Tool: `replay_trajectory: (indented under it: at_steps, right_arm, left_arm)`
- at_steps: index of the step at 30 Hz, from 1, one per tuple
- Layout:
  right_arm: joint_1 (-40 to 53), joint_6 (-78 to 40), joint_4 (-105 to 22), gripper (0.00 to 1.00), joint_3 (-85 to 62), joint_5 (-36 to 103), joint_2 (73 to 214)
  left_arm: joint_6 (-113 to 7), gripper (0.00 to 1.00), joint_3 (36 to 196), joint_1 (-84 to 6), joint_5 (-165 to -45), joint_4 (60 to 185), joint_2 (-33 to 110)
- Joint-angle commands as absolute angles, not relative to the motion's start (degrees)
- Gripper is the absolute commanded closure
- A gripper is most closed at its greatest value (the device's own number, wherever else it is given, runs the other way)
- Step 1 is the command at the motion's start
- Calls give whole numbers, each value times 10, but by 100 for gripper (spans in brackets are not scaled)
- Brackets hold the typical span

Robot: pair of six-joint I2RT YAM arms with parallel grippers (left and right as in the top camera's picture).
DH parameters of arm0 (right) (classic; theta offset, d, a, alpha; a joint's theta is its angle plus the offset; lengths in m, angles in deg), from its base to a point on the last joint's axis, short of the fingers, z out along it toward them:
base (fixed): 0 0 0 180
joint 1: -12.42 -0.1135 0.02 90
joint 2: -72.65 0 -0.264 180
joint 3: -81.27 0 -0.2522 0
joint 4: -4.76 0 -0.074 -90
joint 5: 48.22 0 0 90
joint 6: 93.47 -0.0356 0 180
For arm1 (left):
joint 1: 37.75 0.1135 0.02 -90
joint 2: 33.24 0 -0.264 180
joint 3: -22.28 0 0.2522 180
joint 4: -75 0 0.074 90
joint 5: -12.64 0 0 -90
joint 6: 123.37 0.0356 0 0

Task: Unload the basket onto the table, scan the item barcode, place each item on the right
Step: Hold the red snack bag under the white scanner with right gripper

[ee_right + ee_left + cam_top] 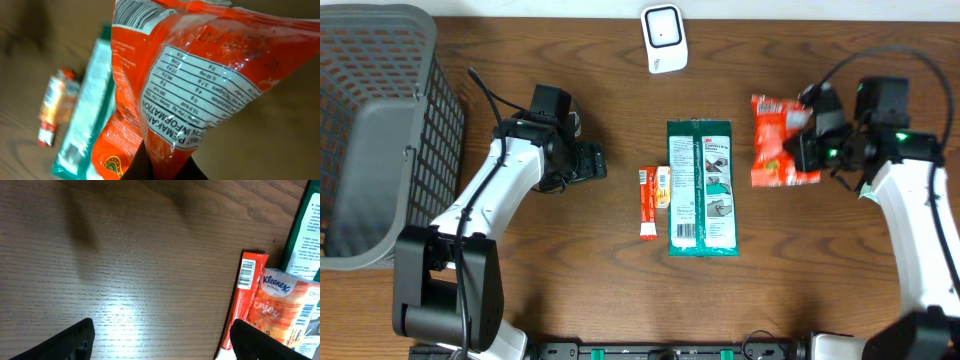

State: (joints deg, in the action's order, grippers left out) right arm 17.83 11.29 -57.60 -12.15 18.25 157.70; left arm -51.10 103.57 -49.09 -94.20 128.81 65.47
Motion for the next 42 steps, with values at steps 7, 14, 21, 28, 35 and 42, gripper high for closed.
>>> replay_trajectory:
  at_steps: [7,14,21,28,35,42]
  right_arm:
    - [141,116,-618,99,176,175,1635]
    - [82,186,-622,99,365,245,1788]
    - [-62,376,-498,99,365,584,1916]
    - [-141,631,-241,99,365,904,2065]
    - [-166,865,-23,99,365,1002,2179]
    - [-199,927,-11,99,365,999,2225]
  left_arm:
    - [-504,13,1041,-489,-947,1290,644]
    - [-504,13,1041,-489,-947,1290,644]
    - [-504,13,1041,-489,-947,1290,644]
    - [-504,13,1041,-489,-947,1290,644]
    - [-504,13,1041,-489,-947,1289,644]
    - [-504,13,1041,-489,-947,1289,644]
